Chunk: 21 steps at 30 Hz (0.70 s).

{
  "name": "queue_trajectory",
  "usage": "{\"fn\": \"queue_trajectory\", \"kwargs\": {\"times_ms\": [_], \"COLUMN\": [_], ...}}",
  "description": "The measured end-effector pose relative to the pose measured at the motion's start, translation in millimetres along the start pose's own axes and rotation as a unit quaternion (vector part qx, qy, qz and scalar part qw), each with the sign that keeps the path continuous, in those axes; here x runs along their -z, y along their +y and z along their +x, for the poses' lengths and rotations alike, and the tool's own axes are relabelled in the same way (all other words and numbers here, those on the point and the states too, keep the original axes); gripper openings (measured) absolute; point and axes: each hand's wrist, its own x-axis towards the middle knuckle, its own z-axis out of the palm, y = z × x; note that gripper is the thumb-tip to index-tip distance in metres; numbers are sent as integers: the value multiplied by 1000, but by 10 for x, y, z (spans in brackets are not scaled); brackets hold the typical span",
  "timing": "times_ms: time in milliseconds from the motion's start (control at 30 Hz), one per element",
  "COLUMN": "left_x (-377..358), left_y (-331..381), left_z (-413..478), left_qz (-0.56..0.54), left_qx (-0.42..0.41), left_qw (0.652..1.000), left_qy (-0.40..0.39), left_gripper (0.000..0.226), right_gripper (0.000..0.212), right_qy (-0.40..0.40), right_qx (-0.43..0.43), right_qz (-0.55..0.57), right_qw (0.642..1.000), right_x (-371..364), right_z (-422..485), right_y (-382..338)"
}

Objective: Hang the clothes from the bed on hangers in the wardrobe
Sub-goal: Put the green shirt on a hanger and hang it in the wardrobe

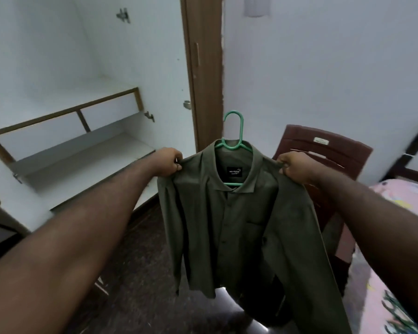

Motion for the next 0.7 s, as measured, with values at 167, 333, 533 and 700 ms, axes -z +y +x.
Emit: {"fn": "queue_trajectory", "kwargs": {"times_ms": [167,333,533,700], "left_x": [274,808,1467,1994], "left_y": [-849,-1659,-2492,-3070], "left_z": [115,192,333,550], "left_qz": [-24,-28,32,68], "left_qx": [48,80,133,150], "left_qw": [995,974,953,923], "left_qy": [85,208,271,349], "left_gripper": [15,13,20,19], "right_gripper": [13,17,9,21], "right_qy": [36,86,76,41], "right_qx": [64,108,164,191], "right_qz": [-26,2,46,181], "right_qw": [997,991,982,964], "right_x": [-41,33,41,127], "right_z": [829,1654,2504,3252], "right_y": [-721,-1549,-2480,-2953]}}
